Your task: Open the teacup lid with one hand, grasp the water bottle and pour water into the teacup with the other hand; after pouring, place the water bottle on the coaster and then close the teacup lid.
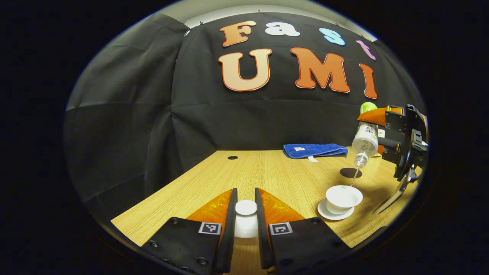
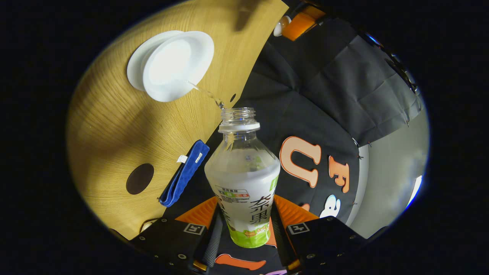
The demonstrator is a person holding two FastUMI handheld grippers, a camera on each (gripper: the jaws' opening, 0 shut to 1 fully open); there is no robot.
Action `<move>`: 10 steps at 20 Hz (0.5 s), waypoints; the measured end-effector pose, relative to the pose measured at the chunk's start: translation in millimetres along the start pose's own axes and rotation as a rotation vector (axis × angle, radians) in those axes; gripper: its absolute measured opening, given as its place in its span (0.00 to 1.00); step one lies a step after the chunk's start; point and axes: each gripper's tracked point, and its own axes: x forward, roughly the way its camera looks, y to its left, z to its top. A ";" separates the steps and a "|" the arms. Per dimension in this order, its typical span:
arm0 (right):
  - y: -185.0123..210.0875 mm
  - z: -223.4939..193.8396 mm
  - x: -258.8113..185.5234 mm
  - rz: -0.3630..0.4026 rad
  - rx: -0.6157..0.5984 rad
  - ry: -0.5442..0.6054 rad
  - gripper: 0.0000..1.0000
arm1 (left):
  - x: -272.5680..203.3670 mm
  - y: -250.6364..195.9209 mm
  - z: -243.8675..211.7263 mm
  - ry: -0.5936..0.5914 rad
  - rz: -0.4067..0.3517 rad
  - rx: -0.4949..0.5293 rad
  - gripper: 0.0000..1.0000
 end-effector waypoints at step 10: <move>1.5 1.2 13.4 0.033 -0.032 -0.077 0.64 | 2.3 -10.4 8.9 -0.026 -0.020 0.019 0.32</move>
